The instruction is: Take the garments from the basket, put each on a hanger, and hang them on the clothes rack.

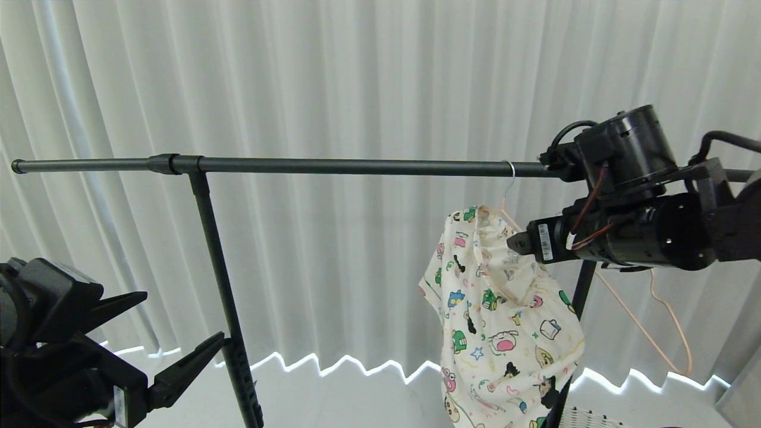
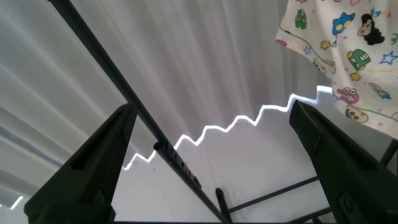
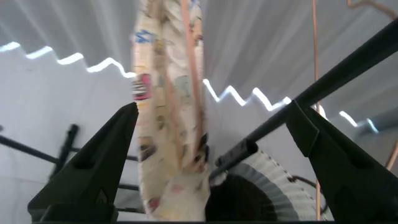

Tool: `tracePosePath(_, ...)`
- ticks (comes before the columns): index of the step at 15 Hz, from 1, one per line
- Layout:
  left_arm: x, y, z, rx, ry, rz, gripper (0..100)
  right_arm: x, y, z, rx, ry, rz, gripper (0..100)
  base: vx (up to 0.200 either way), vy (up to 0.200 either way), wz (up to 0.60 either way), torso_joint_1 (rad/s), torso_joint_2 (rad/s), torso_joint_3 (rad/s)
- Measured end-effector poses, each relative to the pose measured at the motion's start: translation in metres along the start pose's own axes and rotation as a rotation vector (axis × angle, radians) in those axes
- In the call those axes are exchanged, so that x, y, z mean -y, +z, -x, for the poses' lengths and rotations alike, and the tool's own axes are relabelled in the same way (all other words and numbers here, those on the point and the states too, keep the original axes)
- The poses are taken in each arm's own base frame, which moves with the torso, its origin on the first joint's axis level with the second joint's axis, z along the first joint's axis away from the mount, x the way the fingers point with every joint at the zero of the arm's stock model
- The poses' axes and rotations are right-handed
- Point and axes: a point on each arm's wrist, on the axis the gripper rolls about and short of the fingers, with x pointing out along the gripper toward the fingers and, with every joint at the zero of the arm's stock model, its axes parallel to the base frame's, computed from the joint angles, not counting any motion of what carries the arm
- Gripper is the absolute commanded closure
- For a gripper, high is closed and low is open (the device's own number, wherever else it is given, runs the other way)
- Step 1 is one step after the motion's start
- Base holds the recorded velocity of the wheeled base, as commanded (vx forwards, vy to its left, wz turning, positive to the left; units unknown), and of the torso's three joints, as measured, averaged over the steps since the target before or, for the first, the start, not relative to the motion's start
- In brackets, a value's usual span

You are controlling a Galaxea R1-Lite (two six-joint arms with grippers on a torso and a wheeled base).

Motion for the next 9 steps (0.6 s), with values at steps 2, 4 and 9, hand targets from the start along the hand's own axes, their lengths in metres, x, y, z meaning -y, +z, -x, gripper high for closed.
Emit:
tracePosePath(2,-0.002,-0.001,0.000,-0.007,0.018,0.006,0,0.005,-0.002,0.015,0.022,-0.003,0.015,0,-0.200,0.000,0.00,0.007,0.00,0.000)
tracePosePath(4,-0.006,-0.002,0.000,-0.018,0.047,0.016,0,0.015,-0.013,0.025,0.011,-0.043,0.090,0,-0.200,0.000,0.00,-0.002,0.00,-0.002)
tracePosePath(9,-0.017,-0.011,0.001,-0.064,0.145,0.052,0,0.056,-0.029,0.048,0.005,-0.170,0.254,0,-0.200,0.000,0.00,-0.002,0.00,0.005)
